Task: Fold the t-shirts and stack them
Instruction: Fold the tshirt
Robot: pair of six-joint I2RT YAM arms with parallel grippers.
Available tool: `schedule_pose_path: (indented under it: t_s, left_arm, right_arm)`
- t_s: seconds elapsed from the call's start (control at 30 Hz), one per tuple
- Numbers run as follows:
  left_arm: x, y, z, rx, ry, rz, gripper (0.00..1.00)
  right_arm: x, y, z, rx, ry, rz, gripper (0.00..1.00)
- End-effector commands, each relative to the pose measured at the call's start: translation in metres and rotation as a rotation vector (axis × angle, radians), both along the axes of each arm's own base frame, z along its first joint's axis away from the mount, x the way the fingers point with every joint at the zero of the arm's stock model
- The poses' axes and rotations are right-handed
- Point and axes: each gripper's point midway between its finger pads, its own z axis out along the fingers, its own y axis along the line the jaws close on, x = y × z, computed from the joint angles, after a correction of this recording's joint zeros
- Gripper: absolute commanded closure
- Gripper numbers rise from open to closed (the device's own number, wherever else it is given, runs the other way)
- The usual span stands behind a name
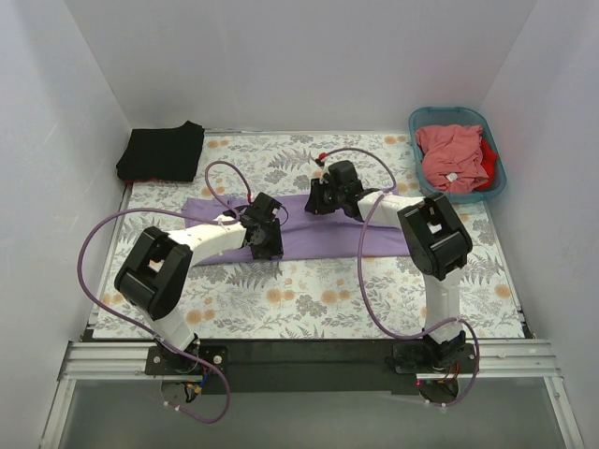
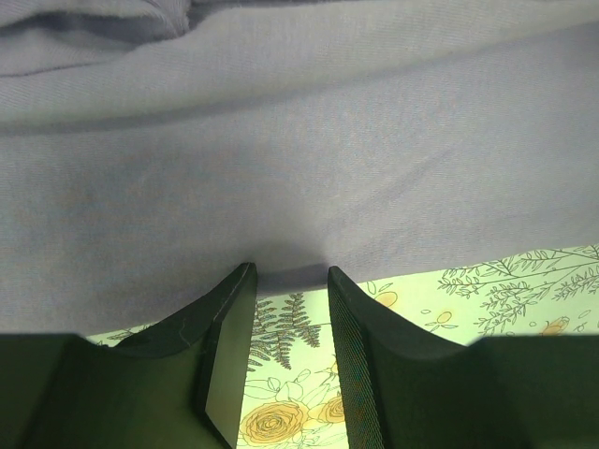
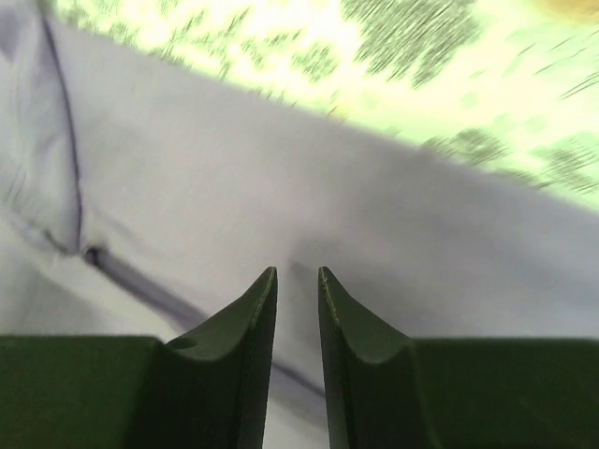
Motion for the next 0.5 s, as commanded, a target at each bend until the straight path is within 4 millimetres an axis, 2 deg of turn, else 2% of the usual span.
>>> schedule_pose_path:
  t_s: [0.0,0.07,0.1,0.13,0.17,0.2,0.27,0.33,0.37,0.43,0.47]
  left_arm:
    - [-0.016,0.007,-0.009,0.041,0.053,-0.022,0.65]
    - [-0.016,0.008,-0.006,0.042,0.043,-0.013,0.65]
    - [-0.014,0.008,-0.004,0.039,0.037,-0.007,0.65]
    - [-0.013,0.009,-0.001,0.038,0.031,0.002,0.65]
    - [-0.01,0.007,0.005,0.03,0.015,0.005,0.65]
    - [-0.008,0.006,0.008,0.022,0.006,0.015,0.65]
    - [-0.004,0.003,0.015,0.004,-0.014,0.018,0.65]
    - [-0.002,0.003,0.016,0.006,-0.02,0.021,0.65]
    - [-0.001,0.002,0.016,0.005,-0.021,0.024,0.65]
    - [-0.001,0.002,0.016,0.006,-0.014,0.025,0.65]
    - [-0.001,0.0,0.017,-0.001,-0.011,0.026,0.65]
  right_arm:
    - [0.033,-0.014,0.045,0.006,-0.141,-0.033,0.69]
    - [0.029,-0.028,0.048,0.013,-0.129,-0.042,0.69]
    - [0.025,-0.033,0.06,0.028,-0.138,-0.036,0.69]
    - [0.019,-0.036,0.061,0.043,-0.121,-0.021,0.69]
    - [0.012,-0.05,0.052,0.038,-0.086,-0.038,0.69]
    - [0.005,-0.055,0.062,0.065,-0.082,-0.021,0.69]
    - [-0.011,-0.076,0.058,0.088,-0.032,-0.039,0.69]
    - [-0.027,-0.084,0.054,0.11,0.011,-0.013,0.69]
    - [-0.031,-0.09,0.061,0.122,0.009,-0.008,0.69]
    - [-0.05,-0.096,0.049,0.115,0.064,0.003,0.69]
    - [-0.054,-0.1,0.051,0.117,0.066,-0.003,0.69]
